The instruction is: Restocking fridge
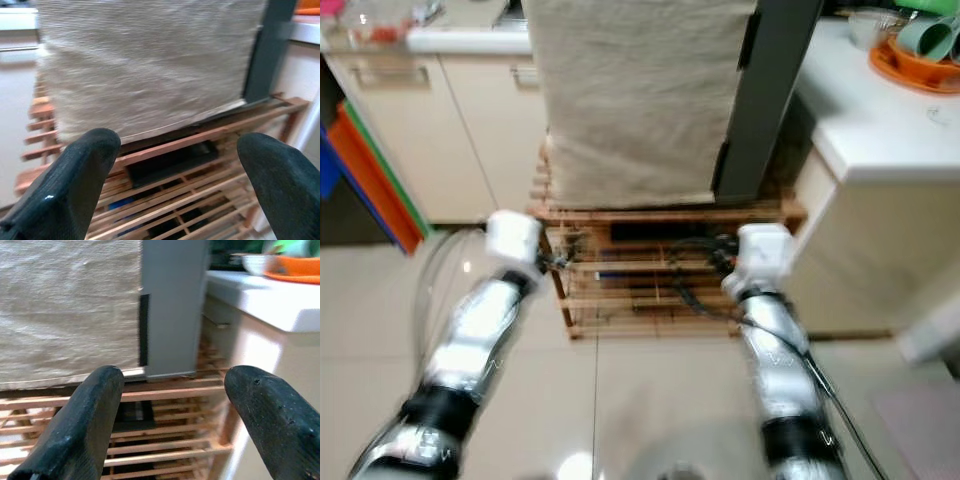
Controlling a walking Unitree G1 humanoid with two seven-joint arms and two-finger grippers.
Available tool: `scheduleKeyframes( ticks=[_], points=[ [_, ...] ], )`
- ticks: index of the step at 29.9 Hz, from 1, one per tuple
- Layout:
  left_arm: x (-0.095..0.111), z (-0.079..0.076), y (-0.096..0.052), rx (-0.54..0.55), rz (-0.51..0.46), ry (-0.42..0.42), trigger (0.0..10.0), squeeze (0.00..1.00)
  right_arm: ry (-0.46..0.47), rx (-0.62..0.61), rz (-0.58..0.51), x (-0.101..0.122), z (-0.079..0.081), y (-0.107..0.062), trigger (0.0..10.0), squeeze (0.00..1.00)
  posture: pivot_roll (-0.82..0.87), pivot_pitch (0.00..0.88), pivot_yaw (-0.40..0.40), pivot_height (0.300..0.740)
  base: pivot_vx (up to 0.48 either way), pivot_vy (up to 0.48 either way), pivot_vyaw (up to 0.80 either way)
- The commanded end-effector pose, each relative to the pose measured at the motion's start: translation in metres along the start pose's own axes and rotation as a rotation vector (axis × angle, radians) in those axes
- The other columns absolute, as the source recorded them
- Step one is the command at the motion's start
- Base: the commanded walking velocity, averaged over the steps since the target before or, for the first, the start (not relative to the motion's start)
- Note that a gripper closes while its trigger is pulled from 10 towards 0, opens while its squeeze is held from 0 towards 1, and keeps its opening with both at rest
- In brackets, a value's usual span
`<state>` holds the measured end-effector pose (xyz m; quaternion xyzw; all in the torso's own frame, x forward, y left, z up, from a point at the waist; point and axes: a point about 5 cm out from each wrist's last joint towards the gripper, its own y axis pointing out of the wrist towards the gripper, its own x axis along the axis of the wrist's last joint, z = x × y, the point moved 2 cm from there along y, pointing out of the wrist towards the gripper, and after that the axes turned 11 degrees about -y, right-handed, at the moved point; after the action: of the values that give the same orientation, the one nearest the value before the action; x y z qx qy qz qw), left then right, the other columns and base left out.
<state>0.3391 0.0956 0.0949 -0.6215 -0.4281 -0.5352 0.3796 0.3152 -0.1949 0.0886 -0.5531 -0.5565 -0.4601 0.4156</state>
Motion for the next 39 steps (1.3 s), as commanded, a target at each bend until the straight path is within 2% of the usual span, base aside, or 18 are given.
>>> scheduleKeyframes(
  ticks=[1, 4, 9, 13, 19, 24, 27, 30, 39],
  points=[
    [-0.001, 0.018, -0.003, 0.063, 0.013, -0.014, 10.0, 0.00, 0.012, 0.017, -0.012, 0.003, 0.007, -0.001, 10.0, 0.00, -0.10, 0.000, 0.006, 0.740, 0.000, 0.480, -0.74],
    [0.002, 0.020, 0.000, 0.063, 0.005, -0.016, 10.0, 0.00, -0.002, 0.034, -0.020, 0.002, 0.010, -0.003, 10.0, 0.00, -0.08, 0.000, 0.013, 0.740, 0.000, 0.479, -0.74],
    [0.008, 0.020, 0.004, 0.040, 0.003, 0.007, 10.0, 0.00, 0.025, 0.012, -0.015, 0.000, 0.010, 0.001, 10.0, 0.00, -0.08, 0.000, 0.034, 0.740, 0.000, 0.474, -0.74],
    [0.011, 0.021, 0.008, 0.037, 0.001, 0.031, 10.0, 0.00, 0.029, 0.009, -0.048, 0.008, 0.009, 0.005, 10.0, 0.00, -0.08, 0.000, 0.026, 0.740, 0.000, 0.473, -0.74],
    [0.014, 0.013, 0.015, 0.020, -0.016, 0.036, 10.0, 0.00, 0.006, 0.001, -0.049, 0.006, -0.004, 0.004, 10.0, 0.00, -0.09, 0.000, -0.006, 0.740, 0.000, 0.471, -0.74],
    [0.010, 0.016, 0.014, 0.041, -0.010, 0.021, 10.0, 0.00, -0.006, 0.002, -0.042, 0.003, -0.007, 0.003, 10.0, 0.00, -0.09, 0.000, -0.014, 0.740, 0.000, 0.469, -0.75],
    [0.006, 0.018, 0.012, 0.063, 0.011, 0.063, 10.0, 0.00, -0.006, 0.007, -0.040, 0.003, -0.006, 0.002, 10.0, 0.00, -0.08, 0.000, -0.018, 0.740, 0.000, 0.476, -0.74],
    [0.007, 0.021, 0.010, 0.071, -0.007, 0.038, 10.0, 0.00, 0.032, 0.009, -0.017, 0.000, -0.004, 0.003, 10.0, 0.00, -0.07, 0.000, -0.019, 0.740, 0.000, 0.479, -0.74],
    [0.010, 0.023, 0.008, 0.058, -0.017, 0.053, 10.0, 0.00, 0.018, 0.022, -0.032, 0.001, 0.002, 0.003, 10.0, 0.00, -0.05, 0.000, 0.005, 0.740, 0.000, 0.480, -0.74]
  ],
)
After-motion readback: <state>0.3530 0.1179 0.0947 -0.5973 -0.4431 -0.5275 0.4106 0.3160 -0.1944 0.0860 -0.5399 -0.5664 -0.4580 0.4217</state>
